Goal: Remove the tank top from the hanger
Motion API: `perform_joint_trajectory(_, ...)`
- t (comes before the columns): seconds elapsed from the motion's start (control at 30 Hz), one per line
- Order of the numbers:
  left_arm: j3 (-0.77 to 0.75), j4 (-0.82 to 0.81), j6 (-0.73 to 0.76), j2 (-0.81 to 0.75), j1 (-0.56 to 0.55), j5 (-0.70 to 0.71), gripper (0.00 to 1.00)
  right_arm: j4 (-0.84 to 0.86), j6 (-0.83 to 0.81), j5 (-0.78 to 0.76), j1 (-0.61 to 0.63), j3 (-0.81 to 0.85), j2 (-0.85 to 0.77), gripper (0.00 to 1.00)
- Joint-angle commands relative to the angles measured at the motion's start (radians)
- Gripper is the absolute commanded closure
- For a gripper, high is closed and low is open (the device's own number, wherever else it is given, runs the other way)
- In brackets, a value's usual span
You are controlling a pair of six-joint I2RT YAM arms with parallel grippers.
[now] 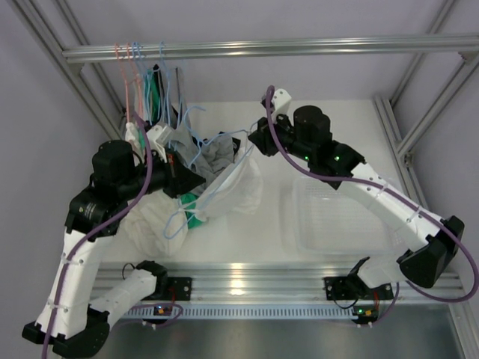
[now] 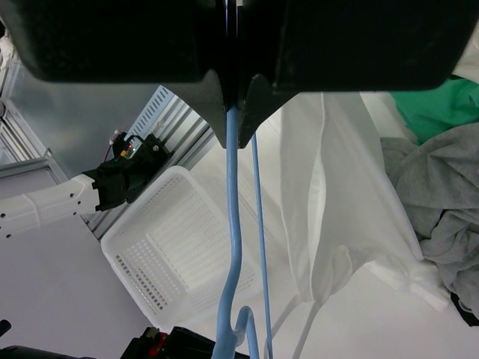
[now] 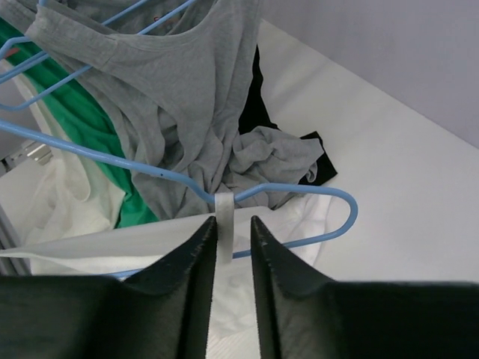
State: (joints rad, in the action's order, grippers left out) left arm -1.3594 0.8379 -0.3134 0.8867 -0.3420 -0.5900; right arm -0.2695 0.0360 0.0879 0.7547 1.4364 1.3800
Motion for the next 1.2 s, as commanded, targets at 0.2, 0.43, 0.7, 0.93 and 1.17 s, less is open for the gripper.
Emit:
perform_joint_trajectory(0.2, -0.023, -0.066, -0.007, -0.006, -0.002, -0.045, 1.00, 0.052, -0.016, -0.049, 0.017, 0.048, 0.013, 0.93)
perform_joint_trajectory(0.43, 0.002, -0.065, 0.011, -0.008, -0.003, 0.010, 1.00, 0.050, -0.013, -0.160, 0.015, 0.067, -0.015, 1.00)
perform_joint_trajectory(0.7, 0.034, -0.065, 0.040, -0.003, -0.003, -0.060, 1.00, 0.043, 0.005, -0.301, -0.090, 0.085, -0.015, 1.00)
perform_joint_trajectory(0.93, -0.015, -0.066, 0.060, -0.023, -0.002, -0.105, 1.00, 0.015, 0.010, -0.220, -0.163, 0.085, 0.011, 1.00)
perform_joint_trajectory(1.17, -0.070, -0.154, 0.036, -0.042, -0.003, -0.038, 1.00, 0.051, 0.117, -0.002, -0.160, -0.083, -0.111, 1.00)
